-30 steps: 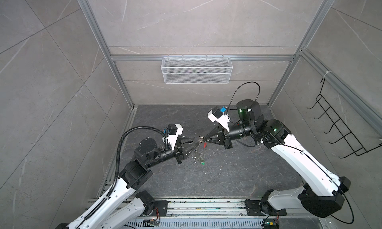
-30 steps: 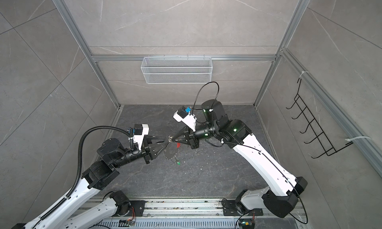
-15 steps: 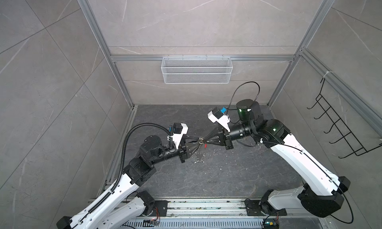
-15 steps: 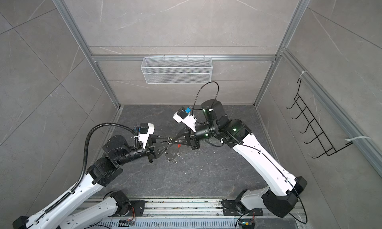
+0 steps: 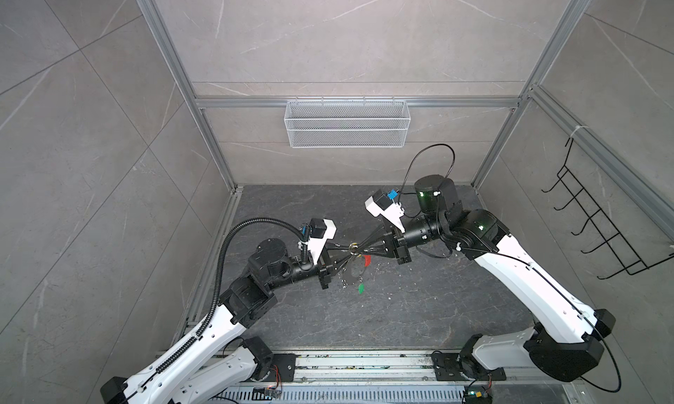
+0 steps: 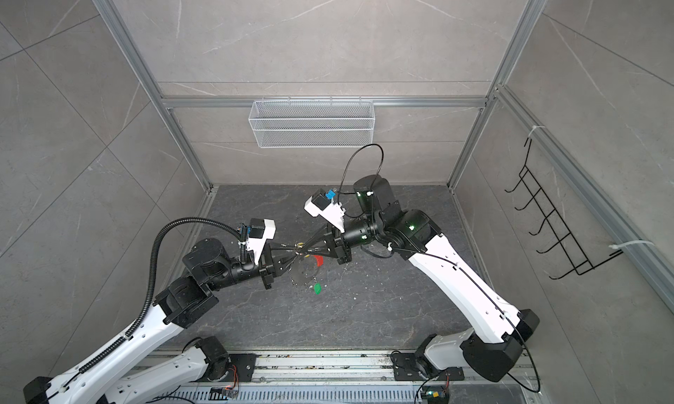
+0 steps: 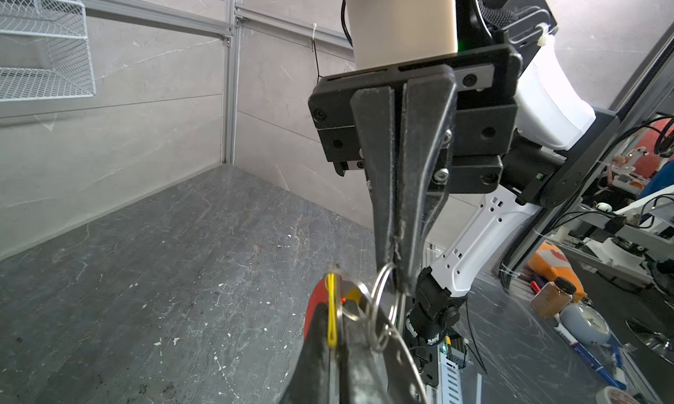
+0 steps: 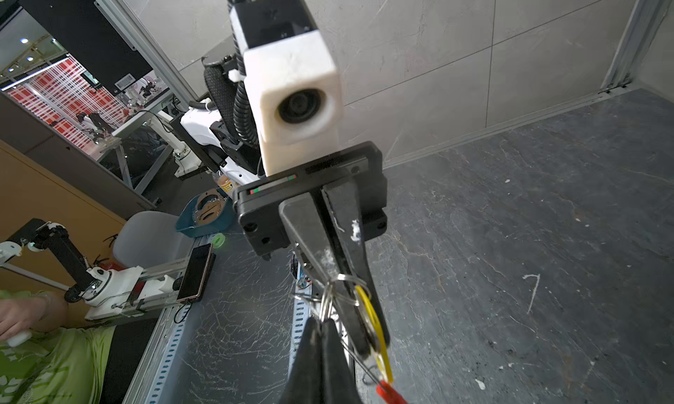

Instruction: Remove the keys from the keyring

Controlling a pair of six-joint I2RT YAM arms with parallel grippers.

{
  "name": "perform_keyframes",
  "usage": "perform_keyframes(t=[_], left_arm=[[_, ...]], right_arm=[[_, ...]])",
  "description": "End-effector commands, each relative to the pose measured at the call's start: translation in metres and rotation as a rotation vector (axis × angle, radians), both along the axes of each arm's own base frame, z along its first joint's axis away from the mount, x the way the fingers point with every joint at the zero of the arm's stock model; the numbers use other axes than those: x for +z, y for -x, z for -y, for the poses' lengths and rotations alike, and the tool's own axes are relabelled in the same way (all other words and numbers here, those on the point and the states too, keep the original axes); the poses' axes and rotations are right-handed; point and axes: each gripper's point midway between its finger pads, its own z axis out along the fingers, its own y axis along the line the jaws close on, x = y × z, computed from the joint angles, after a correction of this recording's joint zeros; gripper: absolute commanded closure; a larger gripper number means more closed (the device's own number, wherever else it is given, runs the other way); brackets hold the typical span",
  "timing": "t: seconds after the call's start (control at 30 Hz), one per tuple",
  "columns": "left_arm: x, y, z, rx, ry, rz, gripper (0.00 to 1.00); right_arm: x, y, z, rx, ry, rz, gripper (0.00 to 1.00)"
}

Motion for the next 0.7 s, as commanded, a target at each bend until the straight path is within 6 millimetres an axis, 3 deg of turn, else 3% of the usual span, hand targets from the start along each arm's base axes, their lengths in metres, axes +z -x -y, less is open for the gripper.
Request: perform_keyframes(t=[0.0, 0.5, 0.67], left_arm=[[0.028, 0.005, -0.007, 0.015, 0.062, 0.080, 1.00], [0.012, -0.007, -0.035, 0.197, 0.012, -0.006, 1.00], [0.001, -0.009, -0.035, 0.212, -0.031, -0.056, 1.00]], right_arm=[[0.009, 0.000, 0.002, 0.002, -0.021, 0.030, 1.00], [-0.001, -0.027, 0.013, -0.182, -0.015, 0.031, 1.00], [0.007, -0.036, 0.013, -0.244, -0.060, 0.040, 1.00]])
